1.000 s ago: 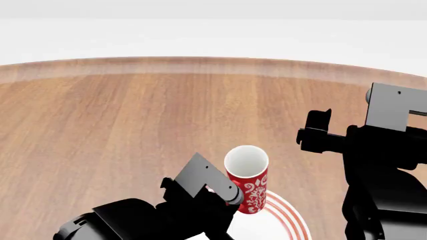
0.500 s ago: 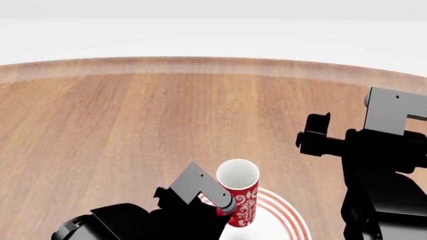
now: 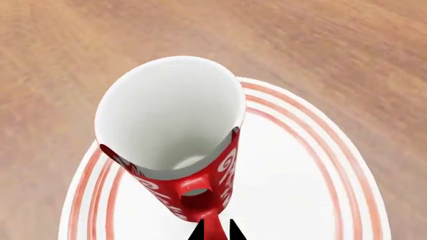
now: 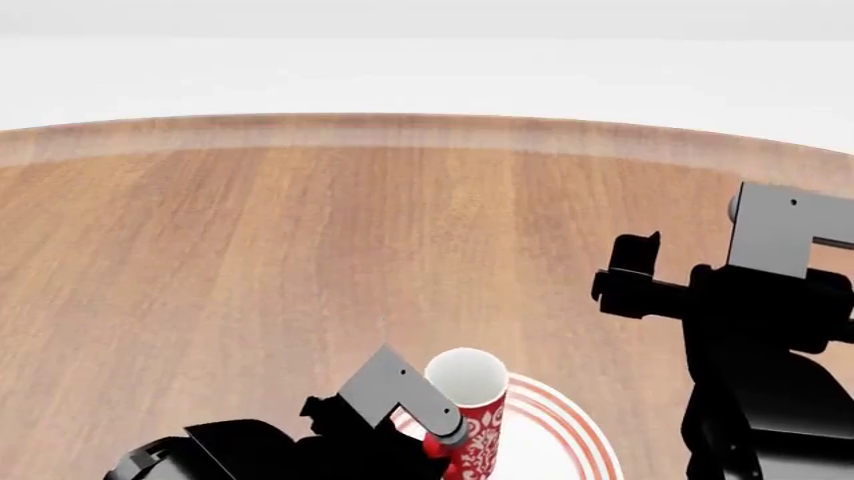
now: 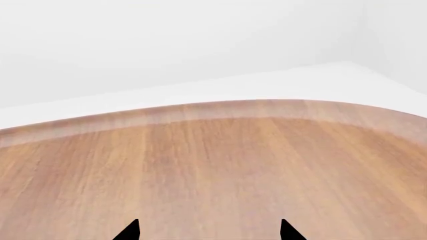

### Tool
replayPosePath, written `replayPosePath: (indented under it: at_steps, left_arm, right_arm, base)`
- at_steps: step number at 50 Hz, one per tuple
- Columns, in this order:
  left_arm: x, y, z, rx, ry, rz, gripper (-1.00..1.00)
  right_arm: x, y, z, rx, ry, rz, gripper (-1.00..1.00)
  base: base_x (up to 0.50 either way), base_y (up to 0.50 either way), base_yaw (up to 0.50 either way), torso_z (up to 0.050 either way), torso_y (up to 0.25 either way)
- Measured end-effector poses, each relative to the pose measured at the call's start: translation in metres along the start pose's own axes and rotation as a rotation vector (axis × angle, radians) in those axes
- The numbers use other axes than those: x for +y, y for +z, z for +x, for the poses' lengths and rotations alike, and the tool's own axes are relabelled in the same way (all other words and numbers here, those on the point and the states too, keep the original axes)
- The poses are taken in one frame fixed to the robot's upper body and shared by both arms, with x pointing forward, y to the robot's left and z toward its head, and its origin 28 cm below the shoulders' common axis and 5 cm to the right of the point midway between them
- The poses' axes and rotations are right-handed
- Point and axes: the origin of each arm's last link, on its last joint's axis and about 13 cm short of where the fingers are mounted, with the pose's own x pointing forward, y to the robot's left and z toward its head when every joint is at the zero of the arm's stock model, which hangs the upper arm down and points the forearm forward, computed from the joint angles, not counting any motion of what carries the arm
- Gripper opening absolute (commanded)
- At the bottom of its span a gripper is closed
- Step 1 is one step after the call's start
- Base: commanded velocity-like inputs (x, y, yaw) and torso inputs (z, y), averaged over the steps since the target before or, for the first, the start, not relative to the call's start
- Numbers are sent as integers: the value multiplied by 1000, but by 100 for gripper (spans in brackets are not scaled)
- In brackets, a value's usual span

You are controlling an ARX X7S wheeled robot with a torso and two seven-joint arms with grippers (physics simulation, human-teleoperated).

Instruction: Pick up the red mug and put it on the plate

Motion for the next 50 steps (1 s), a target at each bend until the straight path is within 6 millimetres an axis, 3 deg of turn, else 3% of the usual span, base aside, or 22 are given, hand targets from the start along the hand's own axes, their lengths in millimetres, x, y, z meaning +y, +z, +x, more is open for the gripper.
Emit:
replayPosePath:
  at_steps: [18,19,50]
  left_arm:
    - [-1,-7,-1,61,40,-22,-100]
    - [-1,-7,-1,62,40,-23,100]
    - [-1,-8,-1,74,35,-25,100]
  right_arm:
    - [0,-2,1,4,0,1,100]
    - [0,-2,1,4,0,1,100]
    - [3,-6,4,10,7,-1,100]
  base:
    - [0,0,0,0,0]
    - [0,0,0,0,0]
    - [0,0,0,0,0]
